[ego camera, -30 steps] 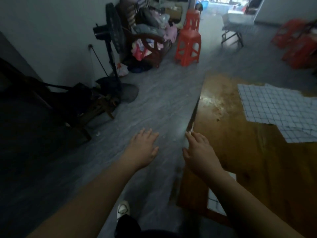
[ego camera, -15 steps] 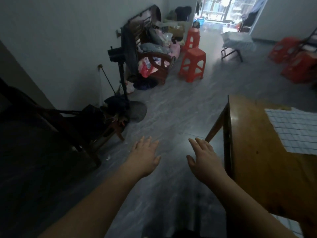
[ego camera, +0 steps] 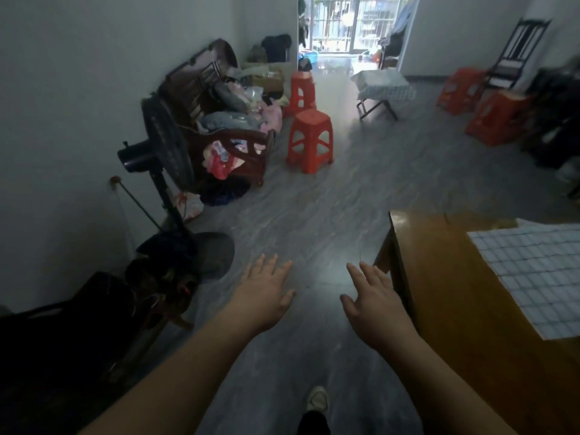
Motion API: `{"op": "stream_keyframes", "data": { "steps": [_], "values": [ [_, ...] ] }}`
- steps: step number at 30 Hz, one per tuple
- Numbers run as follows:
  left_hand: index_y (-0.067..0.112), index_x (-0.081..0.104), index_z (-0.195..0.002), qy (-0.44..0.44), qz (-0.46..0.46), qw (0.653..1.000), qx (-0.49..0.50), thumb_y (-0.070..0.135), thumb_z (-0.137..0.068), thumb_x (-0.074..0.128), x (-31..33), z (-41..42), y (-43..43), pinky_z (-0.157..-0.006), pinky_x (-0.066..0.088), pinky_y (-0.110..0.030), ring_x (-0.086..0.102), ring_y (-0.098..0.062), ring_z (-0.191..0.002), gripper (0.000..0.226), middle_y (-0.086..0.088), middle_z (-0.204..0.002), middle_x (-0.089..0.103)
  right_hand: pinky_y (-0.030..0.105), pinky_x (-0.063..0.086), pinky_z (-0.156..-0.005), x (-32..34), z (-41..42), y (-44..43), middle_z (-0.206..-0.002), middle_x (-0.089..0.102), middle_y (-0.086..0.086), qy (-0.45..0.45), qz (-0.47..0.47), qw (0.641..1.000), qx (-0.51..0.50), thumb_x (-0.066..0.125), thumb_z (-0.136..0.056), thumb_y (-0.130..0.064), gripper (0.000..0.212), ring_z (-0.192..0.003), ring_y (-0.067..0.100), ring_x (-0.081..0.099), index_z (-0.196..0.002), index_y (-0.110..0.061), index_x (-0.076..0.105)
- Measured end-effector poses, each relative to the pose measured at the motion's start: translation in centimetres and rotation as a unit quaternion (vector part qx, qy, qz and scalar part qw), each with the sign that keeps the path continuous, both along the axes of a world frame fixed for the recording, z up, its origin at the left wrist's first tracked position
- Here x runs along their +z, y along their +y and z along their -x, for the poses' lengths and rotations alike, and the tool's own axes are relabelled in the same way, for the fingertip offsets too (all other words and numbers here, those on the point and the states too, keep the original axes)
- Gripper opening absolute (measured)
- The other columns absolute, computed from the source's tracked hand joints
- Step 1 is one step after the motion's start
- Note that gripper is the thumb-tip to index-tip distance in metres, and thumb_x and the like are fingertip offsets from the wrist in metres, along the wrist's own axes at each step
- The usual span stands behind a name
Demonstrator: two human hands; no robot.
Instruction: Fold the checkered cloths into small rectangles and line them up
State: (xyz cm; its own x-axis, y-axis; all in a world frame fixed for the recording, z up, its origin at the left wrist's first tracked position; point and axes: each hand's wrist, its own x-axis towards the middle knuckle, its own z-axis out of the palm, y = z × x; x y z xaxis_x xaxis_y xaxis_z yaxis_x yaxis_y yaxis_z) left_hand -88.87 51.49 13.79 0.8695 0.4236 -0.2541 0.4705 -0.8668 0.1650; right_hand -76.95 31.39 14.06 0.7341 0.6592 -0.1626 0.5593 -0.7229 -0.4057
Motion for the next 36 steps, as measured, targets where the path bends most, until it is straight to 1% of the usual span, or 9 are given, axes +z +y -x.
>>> {"op": "stream_keyframes", "data": {
  "steps": [2,5,7,12,18,23,28,32,36],
  "values": [
    [0.028,0.009,-0.164,0.004,-0.001,1.000,0.001,0.054,-0.105,0.036,0.9,-4.3,2.4,-0.127,0.006,-0.044,0.004,-0.029,-0.158,0.070,-0.005,-0.172,0.007,0.043,0.009,-0.125,0.4,-4.3,2.6,-0.170,0.006,-0.003,0.004,0.000,1.000,-0.003,0.041,-0.104,-0.049,0.068,-0.157,0.021,-0.001,-0.161,-0.033,0.009],
    [0.028,0.008,-0.164,0.007,-0.003,1.000,-0.009,0.053,-0.106,0.035,2.1,-10.3,5.7,-0.127,0.006,-0.044,0.003,-0.028,-0.158,0.068,-0.005,-0.173,0.004,0.043,0.012,-0.125,1.1,-10.3,6.6,-0.170,0.008,-0.002,0.000,-0.011,1.000,-0.001,0.041,-0.103,-0.050,0.068,-0.156,0.021,0.002,-0.161,-0.032,0.010],
    [0.028,0.010,-0.164,0.006,-0.007,1.000,-0.011,0.053,-0.106,0.035,2.4,-13.6,7.9,-0.127,0.009,-0.045,0.005,-0.028,-0.158,0.068,-0.005,-0.172,0.005,0.042,0.014,-0.124,1.6,-13.9,9.1,-0.169,0.011,0.000,-0.007,-0.011,1.000,0.009,0.040,-0.103,-0.049,0.068,-0.156,0.022,0.004,-0.162,-0.029,0.012],
    [0.028,0.012,-0.164,0.014,-0.001,1.000,-0.003,0.055,-0.105,0.036,1.3,-20.5,13.6,-0.127,0.013,-0.044,0.007,-0.029,-0.158,0.070,-0.005,-0.172,0.008,0.041,0.014,-0.124,2.2,-21.0,14.2,-0.169,0.013,0.000,-0.009,-0.004,1.000,0.007,0.040,-0.104,-0.049,0.067,-0.156,0.022,0.007,-0.162,-0.029,0.013],
    [0.026,0.011,-0.164,0.005,0.004,0.999,-0.038,0.054,-0.105,0.036,-0.8,-31.4,21.6,-0.127,0.013,-0.047,0.006,-0.030,-0.158,0.069,-0.007,-0.172,0.007,0.042,0.016,-0.125,0.3,-30.3,21.4,-0.169,0.013,0.000,-0.019,0.015,0.999,-0.028,0.041,-0.103,-0.048,0.068,-0.155,0.022,0.007,-0.162,-0.028,0.012],
    [0.026,0.011,-0.164,0.024,-0.012,0.996,-0.090,0.055,-0.105,0.035,-2.0,-41.3,30.0,-0.127,0.013,-0.048,0.007,-0.032,-0.158,0.070,-0.008,-0.172,0.008,0.042,0.015,-0.126,-1.3,-38.5,29.0,-0.169,0.012,0.000,-0.014,0.036,0.996,-0.078,0.040,-0.104,-0.047,0.067,-0.156,0.023,0.006,-0.161,-0.027,0.012],
    [0.025,0.011,-0.164,0.024,-0.012,0.987,-0.159,0.052,-0.105,0.036,-1.2,-52.1,36.9,-0.127,0.013,-0.046,0.008,-0.030,-0.158,0.070,-0.008,-0.172,0.009,0.038,0.010,-0.126,-0.6,-46.2,34.5,-0.169,0.013,0.002,-0.013,0.039,0.990,-0.133,0.039,-0.104,-0.045,0.066,-0.155,0.023,0.007,-0.161,-0.024,0.013],
    [0.026,0.012,-0.163,0.022,-0.007,0.976,-0.217,0.054,-0.104,0.037,-0.7,-60.9,38.4,-0.127,0.015,-0.047,0.010,-0.032,-0.157,0.070,-0.010,-0.171,0.011,0.039,0.012,-0.127,-0.5,-52.2,35.8,-0.169,0.013,0.003,-0.015,0.044,0.982,-0.184,0.039,-0.104,-0.046,0.067,-0.155,0.024,0.007,-0.161,-0.024,0.013],
    [0.027,0.014,-0.163,0.021,0.002,0.958,-0.285,0.052,-0.104,0.038,-0.6,-69.6,36.8,-0.127,0.014,-0.047,0.009,-0.031,-0.158,0.068,-0.008,-0.172,0.011,0.038,0.011,-0.127,-1.4,-58.8,34.3,-0.168,0.017,0.007,-0.033,0.049,0.967,-0.247,0.038,-0.103,-0.047,0.068,-0.154,0.026,0.012,-0.161,-0.021,0.016]
  ]
}}
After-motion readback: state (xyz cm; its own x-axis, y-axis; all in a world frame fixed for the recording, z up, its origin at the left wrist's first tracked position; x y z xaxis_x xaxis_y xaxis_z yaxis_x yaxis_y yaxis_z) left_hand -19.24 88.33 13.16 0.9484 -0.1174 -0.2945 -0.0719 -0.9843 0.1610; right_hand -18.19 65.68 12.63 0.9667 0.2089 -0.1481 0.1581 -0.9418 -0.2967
